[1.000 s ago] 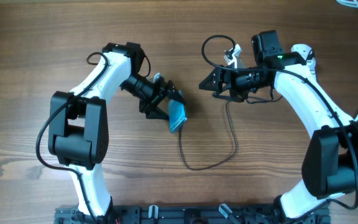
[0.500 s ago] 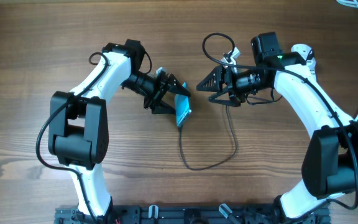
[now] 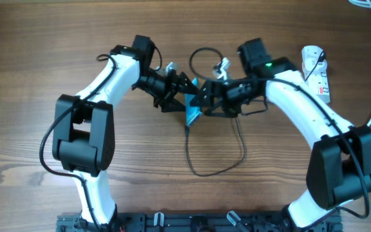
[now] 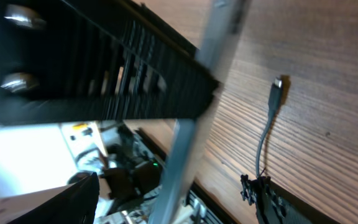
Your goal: Plug charger to phone and switch on socket
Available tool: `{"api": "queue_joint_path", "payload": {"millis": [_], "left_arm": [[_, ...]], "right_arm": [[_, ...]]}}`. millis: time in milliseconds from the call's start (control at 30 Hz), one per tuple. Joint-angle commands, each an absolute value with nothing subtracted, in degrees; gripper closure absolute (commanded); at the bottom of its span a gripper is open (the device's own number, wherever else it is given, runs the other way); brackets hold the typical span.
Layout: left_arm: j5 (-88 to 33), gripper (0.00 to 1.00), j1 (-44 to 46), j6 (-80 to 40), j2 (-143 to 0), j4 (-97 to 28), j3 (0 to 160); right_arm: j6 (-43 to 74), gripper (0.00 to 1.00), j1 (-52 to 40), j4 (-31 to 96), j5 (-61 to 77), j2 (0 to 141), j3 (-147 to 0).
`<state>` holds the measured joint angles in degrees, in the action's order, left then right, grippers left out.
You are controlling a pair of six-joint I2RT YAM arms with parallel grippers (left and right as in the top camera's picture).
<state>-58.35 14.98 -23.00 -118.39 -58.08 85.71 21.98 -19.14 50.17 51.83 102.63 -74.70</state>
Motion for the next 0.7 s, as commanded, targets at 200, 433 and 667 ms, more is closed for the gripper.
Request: {"api": "queue_joint_path", "payload": {"millis": [200,433,667], "left_arm": [[-57.71,0.3,16.03,-23.4,-116.46,-58.02,86.76],[-53.91,0.29,16.03,-23.42,-116.46,-57.49,86.76],[-53.93,0.27,16.99,-23.38,-116.46,-56.66,86.76]], "right_arm": [[29.02,0.47,-22.28,47.11,40.86,102.0,-75.42],[31.73,0.66,-22.35,44.97,40.82,102.0,-75.42],[31.73,0.67,-22.35,45.08,39.07,102.0,-75.42]]}}
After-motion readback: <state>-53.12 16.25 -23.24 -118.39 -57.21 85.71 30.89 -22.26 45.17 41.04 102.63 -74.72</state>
